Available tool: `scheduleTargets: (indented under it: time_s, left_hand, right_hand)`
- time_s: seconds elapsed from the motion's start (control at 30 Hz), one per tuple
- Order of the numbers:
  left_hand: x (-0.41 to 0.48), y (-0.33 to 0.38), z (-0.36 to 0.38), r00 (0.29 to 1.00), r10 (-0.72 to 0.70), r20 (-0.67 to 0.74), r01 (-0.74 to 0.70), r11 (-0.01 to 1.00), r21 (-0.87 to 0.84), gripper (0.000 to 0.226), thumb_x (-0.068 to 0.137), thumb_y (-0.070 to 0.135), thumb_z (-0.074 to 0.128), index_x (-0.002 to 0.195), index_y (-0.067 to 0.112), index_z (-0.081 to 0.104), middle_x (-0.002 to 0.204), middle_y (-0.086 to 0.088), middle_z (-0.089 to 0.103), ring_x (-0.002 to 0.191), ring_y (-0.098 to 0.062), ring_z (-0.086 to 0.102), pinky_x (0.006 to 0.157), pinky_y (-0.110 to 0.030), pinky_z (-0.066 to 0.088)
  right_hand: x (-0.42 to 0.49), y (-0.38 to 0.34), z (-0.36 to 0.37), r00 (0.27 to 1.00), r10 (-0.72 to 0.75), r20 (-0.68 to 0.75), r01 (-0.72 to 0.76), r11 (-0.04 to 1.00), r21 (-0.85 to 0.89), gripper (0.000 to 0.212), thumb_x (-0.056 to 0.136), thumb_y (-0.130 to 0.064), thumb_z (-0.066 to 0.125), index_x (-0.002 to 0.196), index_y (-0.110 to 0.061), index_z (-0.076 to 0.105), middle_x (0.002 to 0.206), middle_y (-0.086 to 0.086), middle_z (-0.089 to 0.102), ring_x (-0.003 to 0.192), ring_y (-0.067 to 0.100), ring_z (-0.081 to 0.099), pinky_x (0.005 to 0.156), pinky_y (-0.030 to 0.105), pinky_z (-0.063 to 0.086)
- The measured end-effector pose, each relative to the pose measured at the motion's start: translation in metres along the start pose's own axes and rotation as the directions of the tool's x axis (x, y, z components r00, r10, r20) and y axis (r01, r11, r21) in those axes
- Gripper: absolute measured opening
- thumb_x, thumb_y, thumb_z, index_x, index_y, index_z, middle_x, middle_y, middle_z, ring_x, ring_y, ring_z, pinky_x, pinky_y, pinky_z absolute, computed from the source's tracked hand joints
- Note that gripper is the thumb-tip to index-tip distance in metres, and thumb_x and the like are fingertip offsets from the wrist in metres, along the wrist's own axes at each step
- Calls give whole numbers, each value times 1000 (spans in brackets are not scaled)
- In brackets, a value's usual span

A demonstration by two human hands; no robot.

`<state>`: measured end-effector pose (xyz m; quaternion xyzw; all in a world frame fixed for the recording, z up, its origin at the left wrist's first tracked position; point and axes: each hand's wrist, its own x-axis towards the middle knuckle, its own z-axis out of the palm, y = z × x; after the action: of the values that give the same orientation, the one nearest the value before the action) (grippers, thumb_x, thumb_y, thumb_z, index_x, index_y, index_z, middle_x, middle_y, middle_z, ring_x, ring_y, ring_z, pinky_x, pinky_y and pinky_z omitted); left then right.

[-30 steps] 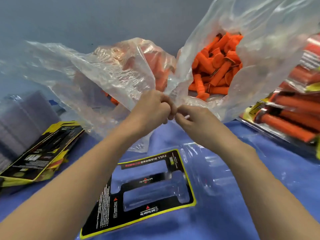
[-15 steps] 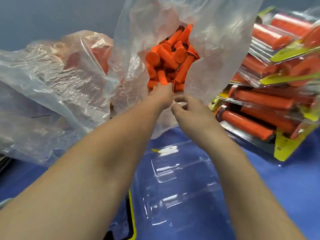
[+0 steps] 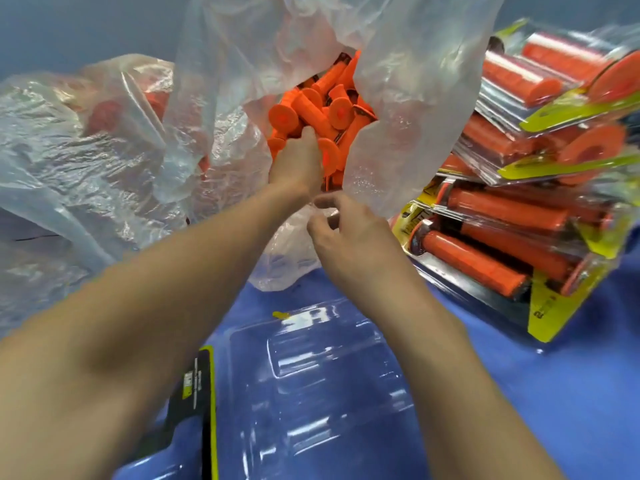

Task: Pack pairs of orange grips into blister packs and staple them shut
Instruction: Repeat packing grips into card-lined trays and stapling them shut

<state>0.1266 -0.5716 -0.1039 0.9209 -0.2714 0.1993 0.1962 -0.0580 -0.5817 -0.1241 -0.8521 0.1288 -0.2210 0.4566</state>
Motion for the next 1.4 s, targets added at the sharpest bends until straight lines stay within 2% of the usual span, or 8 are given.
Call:
scheduleTargets:
  time_s: [0.2, 0.33, 0.53, 0.67, 0.8, 1.0, 1.27, 1.4]
  left_hand:
    - [-81, -1, -106, 978, 206, -34, -208, 946, -248, 20, 99, 20, 48, 117, 14, 53, 95, -4, 67, 77, -19, 64, 69, -31, 47]
    - [-159, -41, -166, 999, 40, 11, -28, 838, -544, 11, 101, 16, 50, 110, 12, 55, 72, -5, 70, 57, -14, 68, 57, -27, 56]
    - [-250, -106, -221, 988, -88, 130, 155, 405, -901, 20, 91, 24, 61, 102, 10, 68, 71, -9, 66, 56, -19, 63, 53, -23, 52]
    - [-281, -147, -232, 971, -55, 234, 239, 147, -960, 24, 80, 37, 74, 98, 21, 75, 76, -9, 64, 62, -19, 62, 55, -25, 52]
    - [-296, -174, -222, 963, -236, 129, 211, 363, -907, 26, 86, 53, 63, 109, 42, 69, 105, 4, 70, 93, -16, 66, 67, -27, 56]
    - [-317, -178, -222, 996, -70, 59, 92, 769, -633, 42, 78, 57, 63, 118, 45, 54, 107, 19, 64, 95, -3, 65, 70, -5, 44]
    - [-326, -175, -230, 991, -105, 80, 129, 634, -763, 33, 70, 43, 70, 100, 36, 57, 91, 3, 64, 71, -23, 65, 68, -46, 55]
    - [-320, -166, -229, 985, -168, 34, 97, 387, -917, 70, 64, 44, 82, 125, 30, 50, 102, 7, 67, 86, -18, 68, 72, -25, 56]
  right_hand:
    - [-11, -25, 7, 977, -48, -206, 91, 975, 203, 31, 102, -43, 42, 122, -23, 55, 119, 0, 61, 108, 19, 55, 90, 35, 42]
    - [-36, -49, 11, 890, -326, -320, 384, 913, 140, 39, 102, -48, 40, 129, -22, 51, 127, -7, 52, 114, 6, 49, 98, 18, 36]
    - [-70, -83, 42, 732, -672, 109, 679, 706, -201, 66, 93, -60, 39, 147, -21, 41, 148, -2, 46, 138, 19, 39, 119, 40, 22]
    - [-83, -99, 71, 689, -697, 196, 723, 643, -253, 53, 95, -49, 44, 136, -17, 55, 119, 4, 62, 111, 28, 56, 103, 45, 41]
    - [-87, -103, 87, 652, -706, 277, 757, 581, -301, 48, 94, -48, 49, 129, -18, 60, 106, 2, 61, 94, 27, 57, 82, 44, 48]
    - [-91, -108, 92, 571, -724, 386, 810, 423, -406, 47, 94, -55, 44, 128, -26, 62, 104, -3, 62, 89, 23, 56, 80, 36, 45]
    - [-100, -104, 82, 517, -765, 383, 840, 368, -398, 45, 96, -56, 43, 126, -27, 62, 100, -6, 60, 86, 22, 55, 80, 33, 41]
    - [-112, -102, 89, 650, -721, 239, 758, 593, -272, 40, 96, -53, 46, 126, -28, 56, 105, -11, 60, 92, 14, 54, 83, 30, 42]
